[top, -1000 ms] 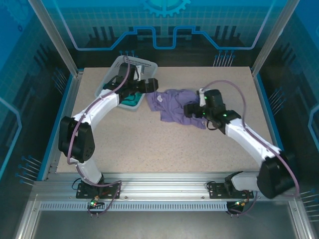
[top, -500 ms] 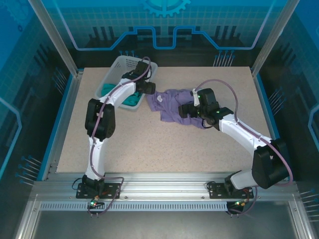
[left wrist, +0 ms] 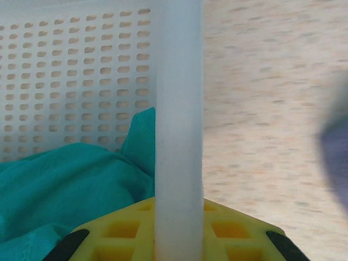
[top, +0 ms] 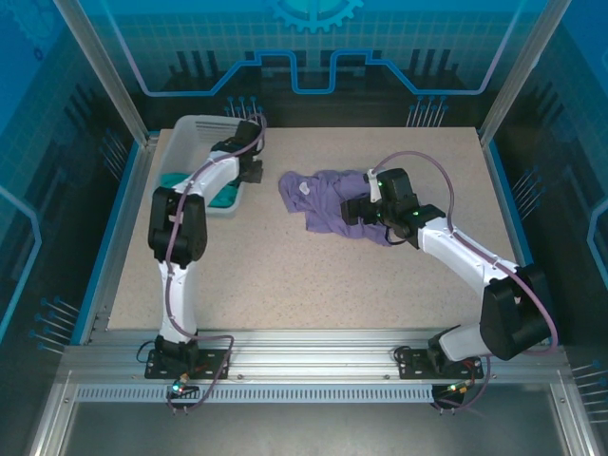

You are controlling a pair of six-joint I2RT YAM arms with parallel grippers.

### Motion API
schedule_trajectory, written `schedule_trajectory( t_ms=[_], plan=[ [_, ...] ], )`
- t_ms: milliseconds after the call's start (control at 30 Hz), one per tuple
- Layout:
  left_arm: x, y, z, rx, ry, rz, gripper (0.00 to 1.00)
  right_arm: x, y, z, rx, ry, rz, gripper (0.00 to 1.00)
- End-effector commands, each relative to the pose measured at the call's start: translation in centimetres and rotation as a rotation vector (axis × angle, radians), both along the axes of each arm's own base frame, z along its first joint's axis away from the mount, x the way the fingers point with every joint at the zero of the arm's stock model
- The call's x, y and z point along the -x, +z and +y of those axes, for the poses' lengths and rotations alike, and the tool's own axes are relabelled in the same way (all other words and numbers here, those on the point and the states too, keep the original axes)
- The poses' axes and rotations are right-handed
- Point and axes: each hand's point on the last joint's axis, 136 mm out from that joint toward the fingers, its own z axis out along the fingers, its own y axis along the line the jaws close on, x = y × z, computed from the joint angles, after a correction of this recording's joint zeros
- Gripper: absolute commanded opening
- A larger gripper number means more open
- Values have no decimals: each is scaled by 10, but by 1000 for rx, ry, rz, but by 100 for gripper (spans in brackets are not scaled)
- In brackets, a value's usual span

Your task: Fold the inside-out t-shirt

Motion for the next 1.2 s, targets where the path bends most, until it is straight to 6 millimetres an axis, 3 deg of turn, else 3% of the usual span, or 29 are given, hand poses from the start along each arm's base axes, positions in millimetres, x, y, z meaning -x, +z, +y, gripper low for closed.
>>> schedule_trajectory(
  t_ms=[0,167,267,333,400,533,633,700,800,900,1033,1167],
  plan=[
    [-5,3,53,-109,28,-5,14,-5,-7,-1,5,3,18,100],
    [-22,3,97,-217,7,-13,15,-14,-14,-13,53,-44,46,100],
    [-27,9,122,-221,60,-10,18,-19,-18,-34,118,-108,69,100],
    [-28,17,129,-211,92,-22,30,-21,-21,-51,156,-153,87,99],
    [-29,32,122,-158,107,-63,47,-20,-25,-64,167,-180,107,97],
    [-20,76,77,131,110,-178,65,-11,-31,-77,151,-201,133,88],
    [-3,106,18,389,17,-271,71,-1,-32,-83,128,-208,142,82],
    [13,111,-21,491,-51,-303,73,4,-32,-72,68,-174,143,76],
    [32,92,-70,579,-121,-270,73,6,-36,-41,-33,-94,151,69],
    [35,57,-102,626,-142,-181,71,-1,-48,-36,-9,-108,161,57],
    [34,10,-130,621,-161,-54,67,-15,-58,-28,-45,-117,165,50],
    [30,-25,-138,598,-151,29,64,-20,-71,-26,-47,-129,181,45]
  ],
)
